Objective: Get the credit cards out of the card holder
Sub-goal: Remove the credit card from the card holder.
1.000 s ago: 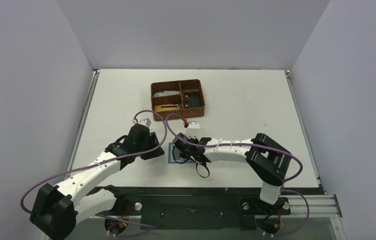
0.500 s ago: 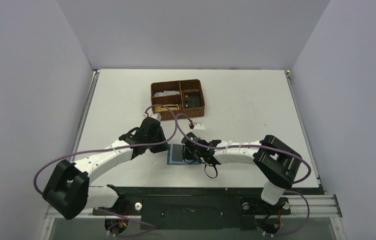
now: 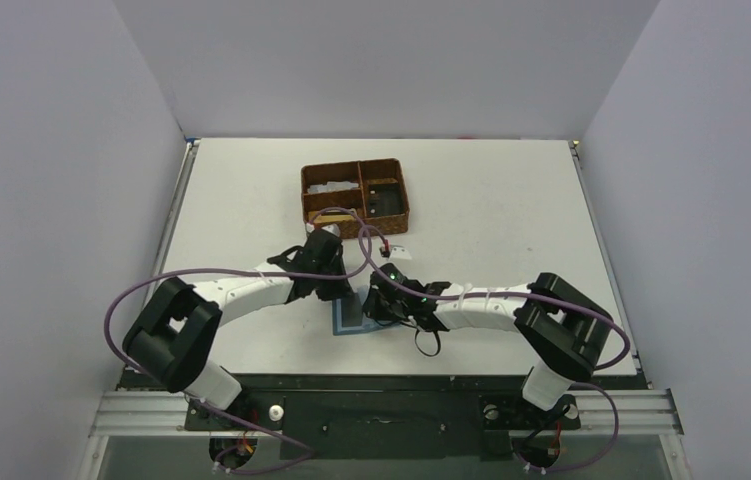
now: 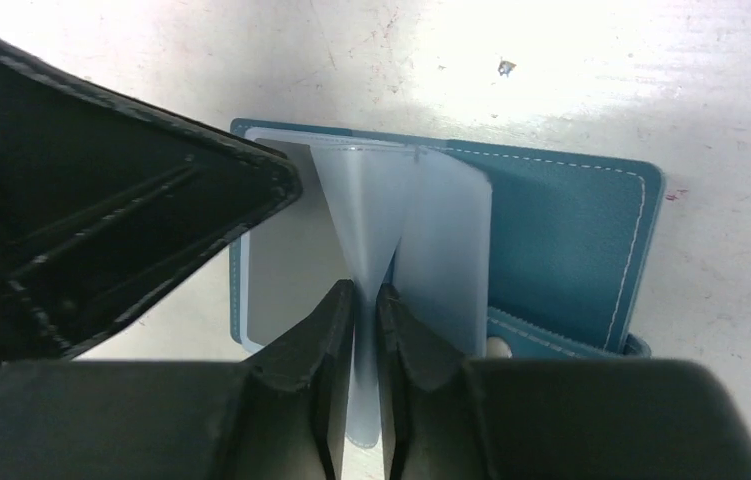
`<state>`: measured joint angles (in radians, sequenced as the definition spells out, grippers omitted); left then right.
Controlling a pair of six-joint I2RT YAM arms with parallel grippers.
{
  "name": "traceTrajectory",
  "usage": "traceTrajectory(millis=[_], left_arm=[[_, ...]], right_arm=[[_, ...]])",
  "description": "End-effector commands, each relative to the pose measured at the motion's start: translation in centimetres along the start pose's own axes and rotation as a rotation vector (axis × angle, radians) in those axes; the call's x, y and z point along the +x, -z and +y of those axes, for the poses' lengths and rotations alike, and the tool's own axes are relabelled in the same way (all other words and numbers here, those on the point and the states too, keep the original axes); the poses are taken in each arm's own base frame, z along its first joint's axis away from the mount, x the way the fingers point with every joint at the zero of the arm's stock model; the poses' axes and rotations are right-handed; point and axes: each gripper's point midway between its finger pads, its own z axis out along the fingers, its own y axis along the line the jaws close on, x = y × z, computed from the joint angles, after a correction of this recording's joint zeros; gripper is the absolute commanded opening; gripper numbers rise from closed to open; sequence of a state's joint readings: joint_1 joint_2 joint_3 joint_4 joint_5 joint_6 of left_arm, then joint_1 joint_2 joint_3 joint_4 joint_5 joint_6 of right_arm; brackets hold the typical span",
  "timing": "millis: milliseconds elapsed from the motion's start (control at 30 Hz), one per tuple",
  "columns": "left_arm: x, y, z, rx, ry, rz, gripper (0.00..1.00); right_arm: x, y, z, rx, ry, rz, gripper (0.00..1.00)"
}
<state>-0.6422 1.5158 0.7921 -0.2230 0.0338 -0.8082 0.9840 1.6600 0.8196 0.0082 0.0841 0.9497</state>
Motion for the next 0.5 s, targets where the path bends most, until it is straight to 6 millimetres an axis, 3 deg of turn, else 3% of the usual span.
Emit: traceTrajectory(millis=[0, 133, 467], left_arm=[[-1.6, -0.5, -2.9, 0.075, -0.013, -0.044, 0.00], [-1.0, -1.1, -3.4, 0.081, -0.023, -0.025, 0.00], [-0.7, -1.0, -4.8, 0.115, -0.039, -0.013, 0.00]], right_arm=[[-2.3, 1.1, 2.3, -0.087, -0.009, -0.066, 0.14], [-2.6, 1.4, 2.3, -0.079, -0.004, -0.074, 0.24], [-3.0, 3.0, 0.5, 0.019, 0.025, -0.093, 0.35]])
